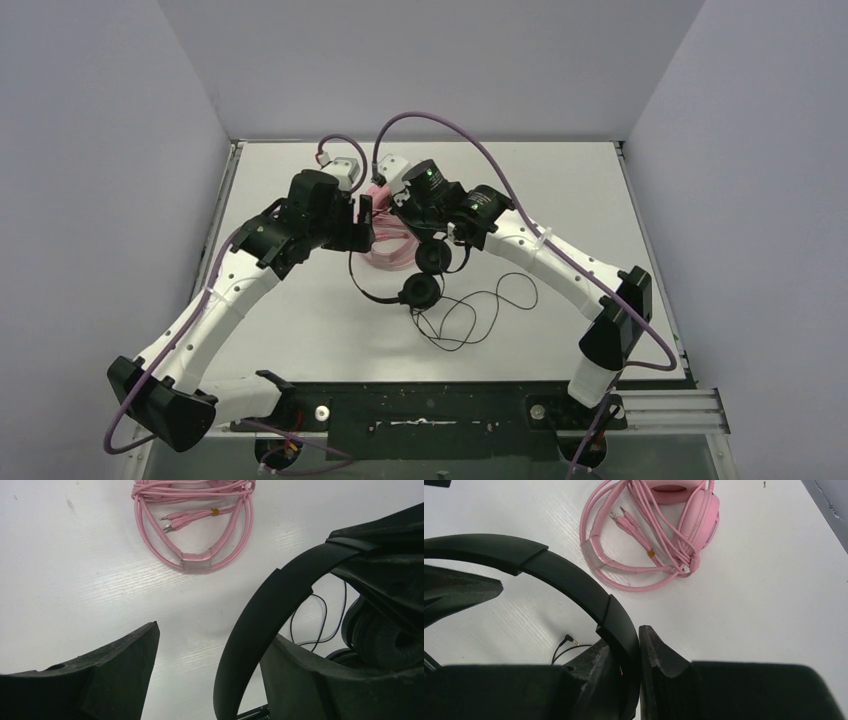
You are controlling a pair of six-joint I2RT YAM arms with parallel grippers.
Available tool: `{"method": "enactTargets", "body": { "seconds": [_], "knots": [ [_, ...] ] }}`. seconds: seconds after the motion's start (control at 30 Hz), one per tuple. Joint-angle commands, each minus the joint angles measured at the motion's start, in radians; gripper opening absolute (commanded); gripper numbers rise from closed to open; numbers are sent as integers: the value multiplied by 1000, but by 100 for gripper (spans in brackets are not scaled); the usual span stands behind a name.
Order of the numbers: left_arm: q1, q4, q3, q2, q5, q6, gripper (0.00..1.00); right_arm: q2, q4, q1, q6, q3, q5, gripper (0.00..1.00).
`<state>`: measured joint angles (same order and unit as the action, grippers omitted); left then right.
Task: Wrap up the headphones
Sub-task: Wrap the headphones cable around the headphones.
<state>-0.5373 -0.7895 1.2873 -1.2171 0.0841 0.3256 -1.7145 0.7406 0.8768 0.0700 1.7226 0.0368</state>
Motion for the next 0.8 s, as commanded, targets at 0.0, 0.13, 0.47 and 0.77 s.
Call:
{"method": "enactTargets", "body": {
  "seconds": [0.0, 0.13, 0.47, 0.77],
  "knots": [
    [-6, 35, 42, -15, 16, -31, 62, 18, -14, 21, 23, 56, -14, 0],
    [-9, 23, 29, -15, 42, -50, 31, 37, -12, 28, 12, 51, -25, 0],
    [-9, -7, 20, 31, 134, -94, 0, 215, 106, -42, -184, -43, -104, 99],
    [-21, -50, 54, 30, 187, -64, 0, 368, -274, -219, -519, -359, -438, 100]
  ]
}}
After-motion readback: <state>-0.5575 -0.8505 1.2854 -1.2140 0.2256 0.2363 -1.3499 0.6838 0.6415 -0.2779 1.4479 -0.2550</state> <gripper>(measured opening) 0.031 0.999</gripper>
